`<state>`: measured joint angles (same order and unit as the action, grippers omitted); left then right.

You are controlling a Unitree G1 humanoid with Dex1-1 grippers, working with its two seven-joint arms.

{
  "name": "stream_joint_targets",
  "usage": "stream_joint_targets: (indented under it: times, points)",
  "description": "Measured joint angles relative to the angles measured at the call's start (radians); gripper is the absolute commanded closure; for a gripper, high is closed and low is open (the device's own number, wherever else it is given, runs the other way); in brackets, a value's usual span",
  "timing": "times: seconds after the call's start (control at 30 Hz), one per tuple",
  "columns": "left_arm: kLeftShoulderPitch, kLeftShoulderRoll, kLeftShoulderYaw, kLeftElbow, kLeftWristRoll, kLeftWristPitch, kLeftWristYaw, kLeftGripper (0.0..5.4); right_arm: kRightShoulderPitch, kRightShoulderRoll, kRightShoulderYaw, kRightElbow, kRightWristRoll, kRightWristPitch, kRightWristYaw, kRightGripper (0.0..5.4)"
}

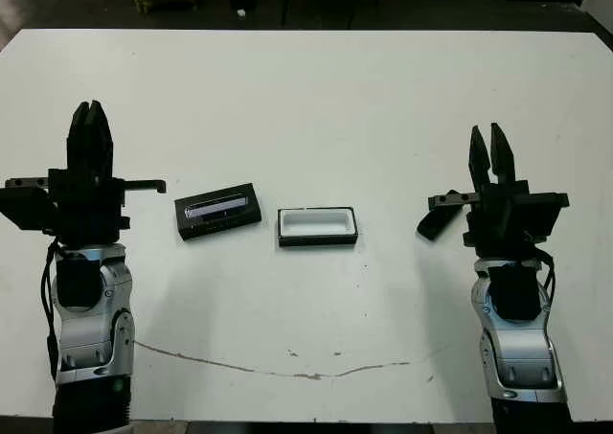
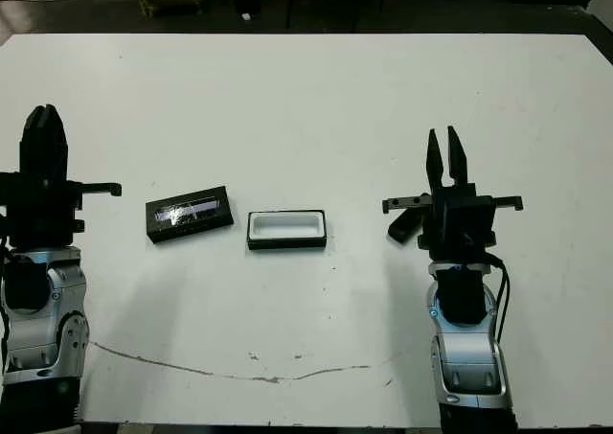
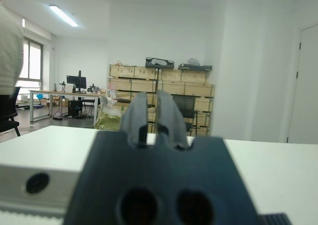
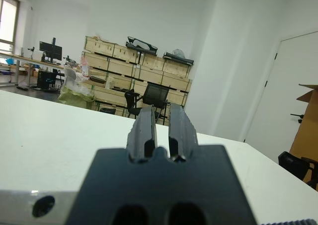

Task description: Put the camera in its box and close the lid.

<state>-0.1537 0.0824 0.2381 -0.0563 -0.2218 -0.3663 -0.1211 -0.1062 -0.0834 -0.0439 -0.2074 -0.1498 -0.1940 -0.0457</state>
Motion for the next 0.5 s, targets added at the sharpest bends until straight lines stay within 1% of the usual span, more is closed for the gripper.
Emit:
stream_joint_targets:
  times: [0.23,0.37,0.43,0.5]
  points:
    - [0.000,-0.001,-0.006,-0.009,0.000,0.002,0.003,5.38,0.000,0.000,0.002,0.000,-0.006,0.002,0.000,5.40]
    - [0.004,-0.003,-0.012,-0.024,-0.017,0.019,-0.002,5.38,0.000,-0.002,0.007,0.002,-0.006,0.002,0.003,5.40]
    - [0.008,-0.003,-0.015,-0.027,-0.016,0.019,-0.001,5.38,0.000,-0.006,0.006,0.001,0.007,0.003,0.016,5.40]
    - [0.012,-0.003,-0.017,-0.027,-0.013,0.018,0.000,5.38,0.000,-0.016,-0.001,-0.012,0.037,0.009,0.041,5.40]
